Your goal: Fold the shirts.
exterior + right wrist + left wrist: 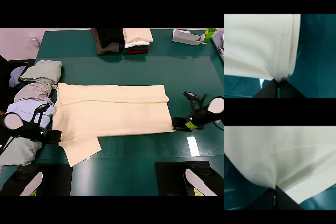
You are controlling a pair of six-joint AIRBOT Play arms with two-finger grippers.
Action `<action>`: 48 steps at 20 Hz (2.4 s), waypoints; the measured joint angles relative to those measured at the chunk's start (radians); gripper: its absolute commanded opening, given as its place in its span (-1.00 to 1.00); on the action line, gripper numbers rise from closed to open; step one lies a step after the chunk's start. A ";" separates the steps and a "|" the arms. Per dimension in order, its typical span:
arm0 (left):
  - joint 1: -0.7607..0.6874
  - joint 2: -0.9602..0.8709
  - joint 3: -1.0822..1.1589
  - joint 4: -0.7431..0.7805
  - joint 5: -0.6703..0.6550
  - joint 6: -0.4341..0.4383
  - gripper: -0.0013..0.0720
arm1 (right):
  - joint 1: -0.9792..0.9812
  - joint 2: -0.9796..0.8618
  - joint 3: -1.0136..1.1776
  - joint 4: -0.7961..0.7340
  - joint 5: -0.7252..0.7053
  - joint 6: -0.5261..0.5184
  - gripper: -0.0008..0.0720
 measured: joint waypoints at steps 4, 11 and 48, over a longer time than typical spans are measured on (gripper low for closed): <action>0.000 0.077 0.057 -0.025 -0.111 0.011 -0.90 | -0.061 0.104 0.002 -0.033 0.066 -0.011 -0.93; 0.000 -0.076 0.308 -0.032 0.059 0.092 -0.89 | -0.064 -0.018 0.168 -0.042 0.010 -0.019 -0.93; -0.129 -0.708 0.761 -0.196 0.296 0.170 -0.89 | -0.063 -0.729 0.520 0.224 -0.145 -0.142 -0.93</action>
